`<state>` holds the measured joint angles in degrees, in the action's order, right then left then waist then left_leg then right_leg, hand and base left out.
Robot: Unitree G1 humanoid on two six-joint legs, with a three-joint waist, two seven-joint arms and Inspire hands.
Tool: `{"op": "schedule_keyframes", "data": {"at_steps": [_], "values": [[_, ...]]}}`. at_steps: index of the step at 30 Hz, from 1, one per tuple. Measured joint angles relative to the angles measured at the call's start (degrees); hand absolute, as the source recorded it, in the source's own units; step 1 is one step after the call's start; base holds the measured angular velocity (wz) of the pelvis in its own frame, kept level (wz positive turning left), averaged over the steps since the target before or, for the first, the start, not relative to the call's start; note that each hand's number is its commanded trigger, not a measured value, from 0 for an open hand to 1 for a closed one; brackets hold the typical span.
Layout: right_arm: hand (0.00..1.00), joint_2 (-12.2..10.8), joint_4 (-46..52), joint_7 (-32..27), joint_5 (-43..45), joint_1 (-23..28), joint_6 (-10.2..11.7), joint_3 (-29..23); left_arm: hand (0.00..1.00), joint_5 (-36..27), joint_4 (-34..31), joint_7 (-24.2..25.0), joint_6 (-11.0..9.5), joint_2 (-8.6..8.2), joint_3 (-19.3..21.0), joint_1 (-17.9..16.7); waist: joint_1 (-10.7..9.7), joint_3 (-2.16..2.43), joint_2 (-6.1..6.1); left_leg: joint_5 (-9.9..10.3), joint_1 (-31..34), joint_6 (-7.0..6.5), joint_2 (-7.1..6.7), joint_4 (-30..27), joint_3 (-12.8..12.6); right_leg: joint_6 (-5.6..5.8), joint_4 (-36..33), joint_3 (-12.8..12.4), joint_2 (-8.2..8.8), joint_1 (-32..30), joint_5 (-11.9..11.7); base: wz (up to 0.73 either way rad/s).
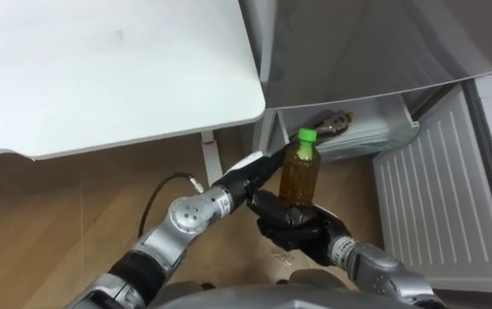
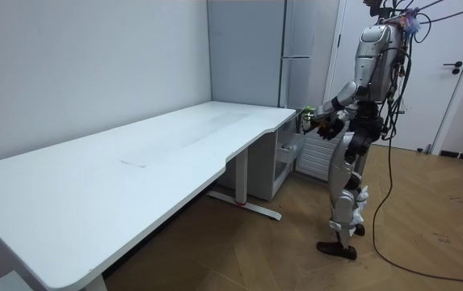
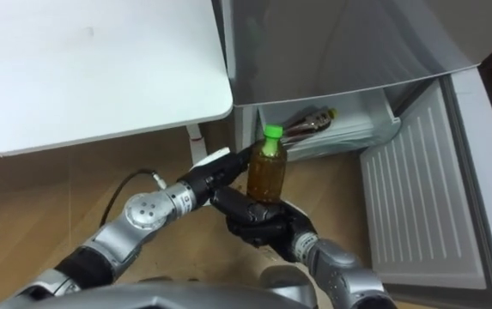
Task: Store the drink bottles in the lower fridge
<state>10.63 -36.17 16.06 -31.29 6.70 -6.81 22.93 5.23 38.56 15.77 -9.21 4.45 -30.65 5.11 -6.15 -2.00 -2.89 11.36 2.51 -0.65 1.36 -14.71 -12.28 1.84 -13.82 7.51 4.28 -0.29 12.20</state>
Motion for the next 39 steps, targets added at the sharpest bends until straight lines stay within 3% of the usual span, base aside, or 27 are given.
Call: {"op": "schedule_keyframes", "data": {"at_steps": [7,12,13,15,16,18,20,23,33,37,39], "values": [[1.00,-2.5,-6.6,-1.4,-2.7,-4.5,-0.2,-0.2,0.00,-0.2,7.8,-0.2,-2.7,-2.11,6.1,1.3,0.3,0.34,-0.09,-0.1,1.3,0.11,-0.04,0.0,1.2,-0.12,-0.2,1.5,0.06,-0.7,-0.1,0.08],[1.00,-2.5,-7.8,-3.5,-2.8,-4.7,-0.5,-6.6,0.00,-0.1,12.5,-1.8,-3.7,-2.14,13.9,0.2,0.9,0.57,-0.03,-0.8,3.0,-0.07,-0.46,0.0,2.3,-0.10,-0.8,3.2,0.60,-1.9,-0.1,0.14],[1.00,-2.3,-8.4,-4.2,-5.1,-5.2,-0.5,-9.5,0.00,0.2,14.4,-2.8,-3.7,-1.44,15.1,0.3,1.5,0.61,-0.03,-1.0,3.5,-0.15,-0.56,0.2,2.3,-0.10,-1.1,3.8,0.82,-2.5,-0.1,0.04],[1.00,-1.6,-8.7,-5.9,-15.4,-7.5,-0.2,-15.7,0.00,2.0,19.1,-4.9,-2.3,2.49,15.7,-0.7,1.7,0.75,0.15,-1.2,4.4,-0.18,-0.59,0.2,2.3,-0.14,-1.4,3.8,0.85,-3.8,-0.1,-0.02],[1.00,-1.3,-8.7,-6.3,-18.3,-8.3,0.2,-17.0,0.00,2.7,20.2,-5.4,-1.9,3.42,16.0,-1.3,1.7,0.75,0.16,-1.3,4.6,-0.17,-0.57,0.2,2.3,-0.17,-1.4,3.8,0.84,-4.1,-0.2,0.00],[1.00,0.0,-9.3,-7.4,-27.4,-11.1,4.2,-19.9,0.00,5.8,24.7,-7.9,-0.5,6.34,16.0,-3.4,1.8,0.97,0.07,-1.6,6.0,-0.20,-0.56,0.1,2.5,-0.29,-1.9,4.0,0.86,-5.6,-0.2,0.07],[1.00,0.6,-10.6,-8.0,-31.4,-12.9,6.9,-21.4,0.00,5.4,26.0,-9.6,0.3,7.44,17.5,-4.7,1.9,1.08,-0.15,-2.0,7.1,-0.30,-0.67,0.0,3.3,-0.39,-2.0,5.0,1.03,-5.9,-0.3,0.24],[1.00,0.6,-12.7,-8.7,-33.8,-14.0,8.7,-22.3,0.00,3.1,26.1,-12.3,0.1,6.63,19.5,-5.4,3.5,1.45,-0.74,-2.6,7.9,-0.34,-0.84,0.2,3.7,-0.45,-2.3,5.5,1.21,-6.7,-0.3,0.13],[1.00,0.5,-14.6,-13.0,-40.1,-14.1,8.8,-21.9,0.00,0.3,25.9,-13.0,0.5,6.03,21.5,-5.7,6.5,1.45,-0.65,-3.3,11.3,-0.66,-1.14,0.0,4.6,-0.57,-3.4,6.5,1.68,-9.9,-0.5,0.05],[1.00,0.5,-16.1,-14.7,-41.0,-15.6,8.8,-21.9,0.00,-1.4,25.8,-13.1,0.5,6.03,21.7,-5.5,6.9,1.24,-0.30,-3.6,13.5,-0.66,-1.11,-0.4,4.8,-0.64,-4.0,6.7,1.73,-12.0,-0.5,0.03],[1.00,0.5,-18.2,-15.8,-41.5,-17.8,8.8,-21.9,0.00,-1.5,25.9,-13.4,0.6,5.99,21.6,-4.8,7.2,0.74,-0.06,-3.6,14.8,-0.70,-1.08,-1.0,4.9,-0.66,-4.5,6.8,1.75,-13.2,-0.6,0.02]]}}
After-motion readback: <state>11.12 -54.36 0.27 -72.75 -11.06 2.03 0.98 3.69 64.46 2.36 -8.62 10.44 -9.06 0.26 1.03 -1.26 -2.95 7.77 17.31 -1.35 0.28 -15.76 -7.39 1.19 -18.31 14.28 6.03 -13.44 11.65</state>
